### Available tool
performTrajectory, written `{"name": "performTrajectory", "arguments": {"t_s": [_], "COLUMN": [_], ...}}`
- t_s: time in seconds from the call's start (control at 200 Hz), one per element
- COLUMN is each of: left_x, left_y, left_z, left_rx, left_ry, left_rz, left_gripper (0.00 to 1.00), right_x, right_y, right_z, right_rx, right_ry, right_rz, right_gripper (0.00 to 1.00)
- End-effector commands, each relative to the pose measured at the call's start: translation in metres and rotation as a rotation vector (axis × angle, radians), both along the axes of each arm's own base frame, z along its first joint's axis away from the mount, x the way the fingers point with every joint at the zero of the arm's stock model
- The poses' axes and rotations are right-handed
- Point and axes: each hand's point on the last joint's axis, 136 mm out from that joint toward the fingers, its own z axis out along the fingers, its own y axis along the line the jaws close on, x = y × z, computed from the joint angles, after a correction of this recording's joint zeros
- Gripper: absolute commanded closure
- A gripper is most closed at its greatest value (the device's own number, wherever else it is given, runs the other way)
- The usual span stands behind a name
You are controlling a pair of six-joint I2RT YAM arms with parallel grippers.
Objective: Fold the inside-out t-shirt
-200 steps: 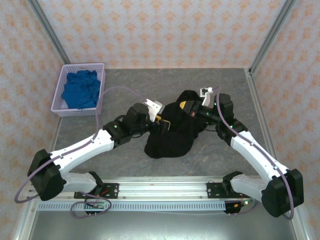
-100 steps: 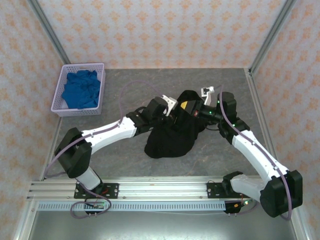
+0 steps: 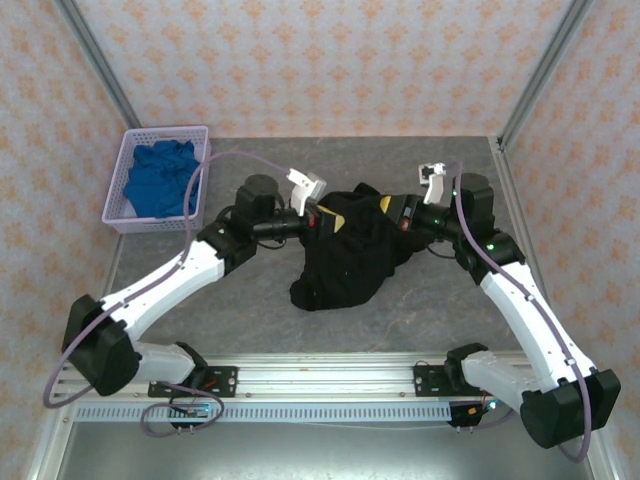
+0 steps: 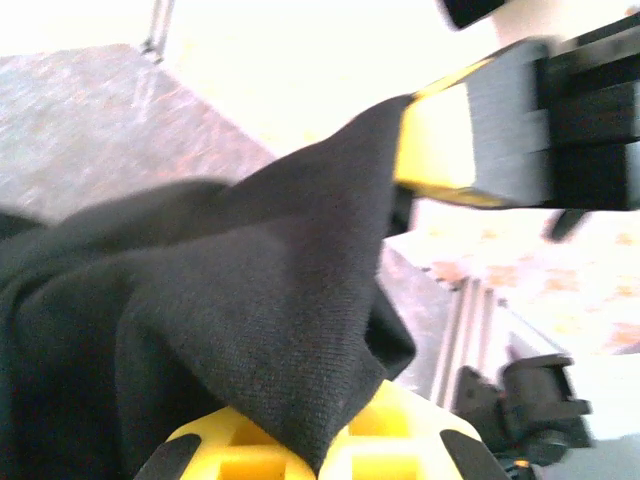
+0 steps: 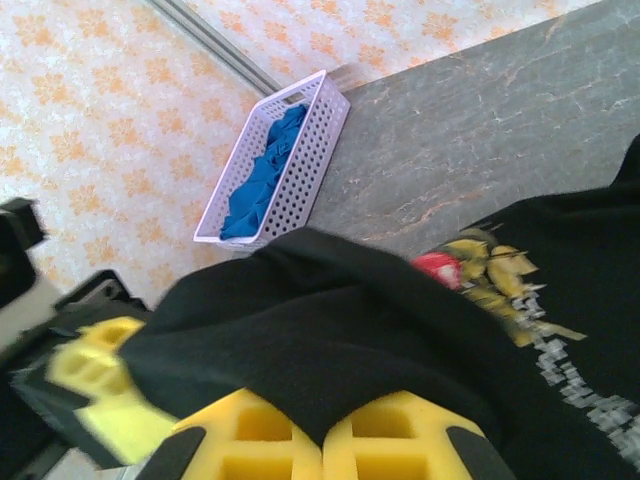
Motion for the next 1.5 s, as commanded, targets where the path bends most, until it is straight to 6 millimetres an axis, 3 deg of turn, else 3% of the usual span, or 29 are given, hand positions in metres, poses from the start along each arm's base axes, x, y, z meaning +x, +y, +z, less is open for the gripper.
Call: {"name": "performTrajectory", "arguments": {"t_s": [0.0, 0.13, 0.26, 0.345, 0.545, 0.701, 0.886, 0.961, 1.011, 1.091, 1.206, 1.306, 1.406, 1.496], "left_x": [-0.029, -0.038, -0.008, 0.019, 0.045, 0.051, 0.046, 0.037, 0.034, 0.034, 0.038, 0.041, 0.051, 0.049], "left_y": [0.001, 0.008, 0.029, 0.053, 0.081, 0.083, 0.075, 0.066, 0.066, 0.072, 0.087, 0.087, 0.101, 0.115], "left_z": [0.034, 0.034, 0.014, -0.008, -0.037, -0.027, 0.013, 0.034, 0.044, 0.051, 0.051, 0.024, -0.037, -0.085], "left_rx": [-0.121, -0.090, 0.002, 0.113, 0.297, 0.289, 0.159, 0.045, -0.013, -0.086, -0.174, -0.123, 0.084, 0.273], "left_ry": [-0.036, -0.068, -0.049, -0.028, 0.000, -0.027, -0.102, -0.123, -0.122, -0.106, -0.063, 0.013, 0.137, 0.208], "left_rz": [-0.155, -0.178, -0.005, 0.181, 0.364, 0.396, 0.362, 0.300, 0.278, 0.280, 0.319, 0.331, 0.439, 0.534], "left_gripper": [1.00, 1.00, 1.00, 1.00, 1.00, 1.00, 1.00, 1.00, 1.00, 1.00, 1.00, 1.00, 0.98, 0.87], "right_x": [0.003, 0.015, 0.015, 0.010, -0.006, -0.007, -0.001, 0.015, 0.023, 0.029, 0.029, 0.024, 0.018, 0.015], "right_y": [-0.002, -0.017, -0.019, -0.009, 0.031, 0.039, 0.044, 0.035, 0.025, 0.010, 0.001, 0.013, 0.033, 0.040], "right_z": [0.010, -0.016, -0.022, -0.013, 0.031, 0.067, 0.093, 0.076, 0.050, 0.021, -0.001, -0.007, -0.007, -0.028], "right_rx": [-0.036, -0.141, -0.157, -0.110, 0.190, 0.333, 0.371, 0.277, 0.142, -0.018, -0.104, -0.055, 0.057, 0.076], "right_ry": [-0.029, 0.074, 0.105, 0.084, -0.005, -0.070, -0.113, -0.064, -0.016, 0.015, 0.033, 0.043, 0.064, 0.144], "right_rz": [-0.001, -0.088, -0.103, -0.042, 0.193, 0.226, 0.208, 0.093, 0.010, -0.076, -0.113, -0.051, 0.037, 0.056], "right_gripper": [1.00, 1.00, 1.00, 1.00, 1.00, 1.00, 1.00, 1.00, 1.00, 1.00, 1.00, 1.00, 1.00, 1.00]}}
